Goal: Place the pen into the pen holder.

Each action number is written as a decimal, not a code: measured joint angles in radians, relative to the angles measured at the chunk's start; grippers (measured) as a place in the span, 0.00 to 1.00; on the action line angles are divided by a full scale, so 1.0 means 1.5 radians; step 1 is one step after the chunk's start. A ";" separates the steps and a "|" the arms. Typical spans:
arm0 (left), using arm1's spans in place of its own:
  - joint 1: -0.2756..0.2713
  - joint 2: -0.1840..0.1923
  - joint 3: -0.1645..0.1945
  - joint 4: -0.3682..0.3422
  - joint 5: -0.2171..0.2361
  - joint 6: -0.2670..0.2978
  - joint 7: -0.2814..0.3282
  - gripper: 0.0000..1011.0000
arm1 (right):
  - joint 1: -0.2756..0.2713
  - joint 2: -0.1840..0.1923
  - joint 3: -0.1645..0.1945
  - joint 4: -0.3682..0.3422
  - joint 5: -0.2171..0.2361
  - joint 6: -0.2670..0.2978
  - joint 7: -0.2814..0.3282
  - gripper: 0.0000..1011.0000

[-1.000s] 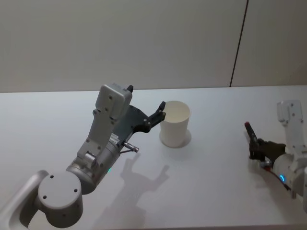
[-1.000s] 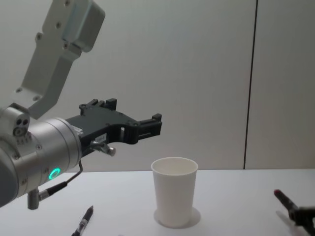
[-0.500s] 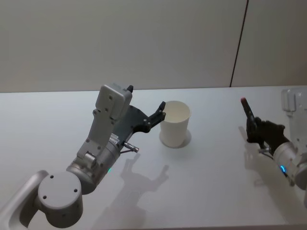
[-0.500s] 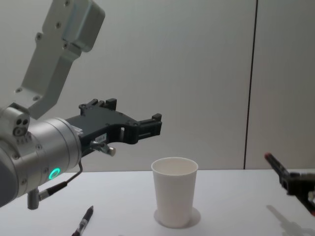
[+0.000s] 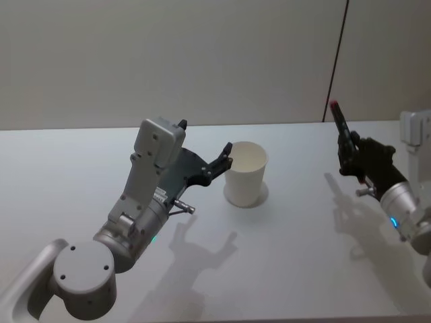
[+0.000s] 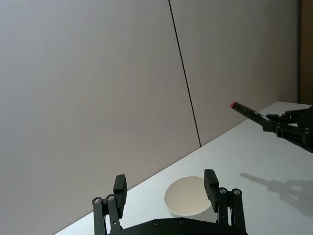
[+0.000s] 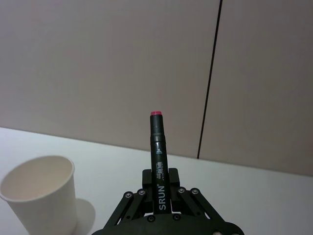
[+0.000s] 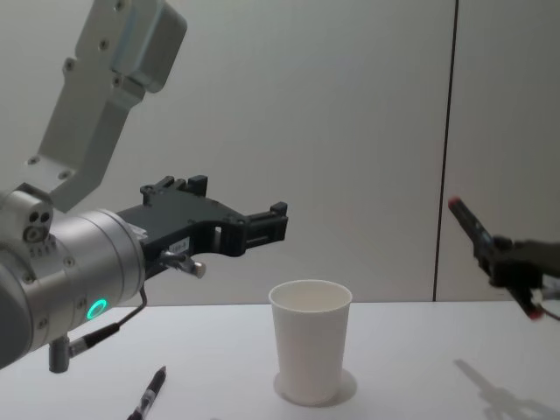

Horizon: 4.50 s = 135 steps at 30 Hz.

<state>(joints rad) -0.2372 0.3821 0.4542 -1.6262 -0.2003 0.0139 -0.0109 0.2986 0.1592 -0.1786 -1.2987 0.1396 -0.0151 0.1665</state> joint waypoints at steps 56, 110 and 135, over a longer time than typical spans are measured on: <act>0.000 0.000 0.000 0.000 0.000 0.000 0.000 0.99 | 0.306 -0.157 -0.085 0.558 -0.009 -0.461 0.152 0.18; 0.000 0.000 0.000 0.000 0.000 0.000 0.000 0.99 | 0.429 -0.208 -0.097 0.813 -0.047 -0.543 0.112 0.80; 0.000 0.000 0.000 0.000 0.000 0.000 0.000 0.99 | 0.443 -0.208 -0.045 0.777 -0.014 -0.516 0.125 0.99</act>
<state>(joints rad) -0.2372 0.3821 0.4542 -1.6262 -0.2004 0.0139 -0.0109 0.9635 -0.1524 -0.2465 -0.1335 0.1188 -0.7895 0.3538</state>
